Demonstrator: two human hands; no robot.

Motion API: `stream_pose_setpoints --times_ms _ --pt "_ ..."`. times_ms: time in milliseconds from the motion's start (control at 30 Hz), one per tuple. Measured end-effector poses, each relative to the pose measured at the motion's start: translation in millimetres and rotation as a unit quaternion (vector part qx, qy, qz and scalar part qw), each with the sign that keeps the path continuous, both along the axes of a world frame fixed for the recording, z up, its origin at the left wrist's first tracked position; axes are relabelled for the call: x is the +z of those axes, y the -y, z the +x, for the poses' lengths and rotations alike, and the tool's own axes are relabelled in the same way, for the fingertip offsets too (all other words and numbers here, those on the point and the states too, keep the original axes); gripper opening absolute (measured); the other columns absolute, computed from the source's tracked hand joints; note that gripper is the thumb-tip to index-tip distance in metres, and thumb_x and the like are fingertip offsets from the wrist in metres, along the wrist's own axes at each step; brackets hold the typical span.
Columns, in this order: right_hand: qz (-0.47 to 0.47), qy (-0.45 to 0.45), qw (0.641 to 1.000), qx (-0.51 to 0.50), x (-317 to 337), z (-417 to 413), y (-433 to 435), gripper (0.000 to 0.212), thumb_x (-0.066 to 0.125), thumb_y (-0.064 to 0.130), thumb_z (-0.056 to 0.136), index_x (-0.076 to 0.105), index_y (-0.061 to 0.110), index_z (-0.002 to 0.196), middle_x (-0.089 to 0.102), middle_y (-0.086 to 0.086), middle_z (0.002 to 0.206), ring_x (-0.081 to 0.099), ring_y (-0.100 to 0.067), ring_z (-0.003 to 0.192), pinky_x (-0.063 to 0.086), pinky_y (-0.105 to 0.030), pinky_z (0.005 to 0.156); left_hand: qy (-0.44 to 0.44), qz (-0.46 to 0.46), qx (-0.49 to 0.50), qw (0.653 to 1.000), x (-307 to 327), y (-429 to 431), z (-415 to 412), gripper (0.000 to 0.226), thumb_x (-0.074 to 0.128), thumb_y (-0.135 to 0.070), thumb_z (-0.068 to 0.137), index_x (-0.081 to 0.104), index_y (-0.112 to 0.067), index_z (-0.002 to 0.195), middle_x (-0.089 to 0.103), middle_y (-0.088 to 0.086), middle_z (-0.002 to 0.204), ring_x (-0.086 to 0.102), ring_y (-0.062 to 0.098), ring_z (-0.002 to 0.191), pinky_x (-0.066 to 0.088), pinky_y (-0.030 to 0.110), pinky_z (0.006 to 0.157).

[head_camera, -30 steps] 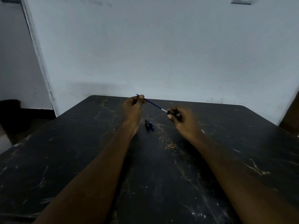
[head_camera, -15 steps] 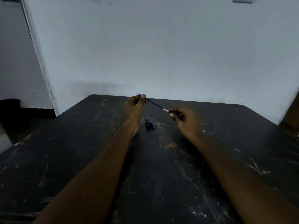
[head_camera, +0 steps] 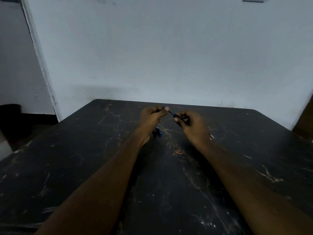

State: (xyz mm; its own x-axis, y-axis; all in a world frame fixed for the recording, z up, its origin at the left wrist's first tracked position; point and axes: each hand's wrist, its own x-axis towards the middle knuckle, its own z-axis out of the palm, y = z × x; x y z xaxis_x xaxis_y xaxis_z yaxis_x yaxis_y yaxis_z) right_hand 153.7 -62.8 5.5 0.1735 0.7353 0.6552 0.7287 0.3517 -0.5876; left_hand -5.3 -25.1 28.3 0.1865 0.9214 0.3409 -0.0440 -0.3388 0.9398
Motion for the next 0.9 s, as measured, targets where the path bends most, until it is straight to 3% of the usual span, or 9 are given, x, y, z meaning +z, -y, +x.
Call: stream_pose_setpoints --times_ms 133,300,500,667,767,900 --pt "-0.012 -0.012 1.0 0.014 -3.7 -3.0 -0.9 0.013 0.065 0.027 0.091 0.071 0.016 0.095 0.067 0.007 0.085 0.059 -0.003 0.078 0.039 -0.017 0.062 -0.014 0.009 -0.014 1.0 -0.6 3.2 1.7 0.018 0.065 -0.024 0.092 0.067 -0.017 0.075 0.055 -0.017 0.049 0.049 -0.007 0.049 0.037 0.006 0.045" --pt "-0.016 -0.024 0.999 0.018 -6.5 -5.7 0.0 0.018 0.059 0.025 0.095 0.07 0.012 0.089 0.071 0.001 0.084 0.064 -0.012 0.079 0.047 -0.03 0.068 -0.021 0.017 -0.018 0.999 -3.1 4.7 3.2 0.018 0.065 -0.028 0.092 0.069 -0.022 0.075 0.056 -0.018 0.052 0.048 0.0 0.059 0.038 0.01 0.051" --pt "-0.013 -0.03 0.999 0.008 -7.1 -4.7 -1.3 0.017 0.059 0.023 0.096 0.07 0.011 0.092 0.071 -0.002 0.086 0.062 -0.012 0.078 0.045 -0.025 0.067 -0.033 0.019 -0.011 0.999 -2.7 3.7 3.9 0.016 0.066 -0.029 0.091 0.069 -0.024 0.076 0.058 -0.02 0.05 0.05 -0.004 0.058 0.037 0.016 0.054" --pt "-0.021 -0.031 0.999 -0.002 -7.0 -6.3 -3.5 0.019 0.058 0.03 0.096 0.069 0.014 0.097 0.071 0.002 0.089 0.064 -0.013 0.083 0.048 -0.032 0.071 0.015 0.007 0.011 1.0 -1.3 3.2 2.2 0.017 0.066 -0.027 0.091 0.07 -0.011 0.088 0.059 -0.018 0.049 0.053 -0.009 0.05 0.037 0.005 0.044" --pt "-0.02 -0.038 0.999 -0.004 -6.6 -5.9 -2.9 0.017 0.06 0.028 0.095 0.069 0.014 0.098 0.071 0.0 0.091 0.064 -0.013 0.084 0.046 -0.029 0.07 0.032 -0.001 0.04 0.999 -1.1 0.5 2.0 0.022 0.066 -0.029 0.091 0.071 -0.008 0.092 0.059 -0.01 0.061 0.051 -0.008 0.048 0.038 0.007 0.043" --pt "-0.016 -0.034 0.999 -0.004 -5.0 -7.0 -1.0 0.014 0.062 0.026 0.093 0.069 0.016 0.1 0.068 0.004 0.09 0.06 -0.009 0.082 0.042 -0.019 0.065 0.024 0.005 0.045 0.999 -4.9 -4.4 2.2 0.016 0.067 -0.026 0.09 0.069 -0.014 0.079 0.06 -0.006 0.066 0.05 -0.009 0.047 0.04 0.009 0.046"
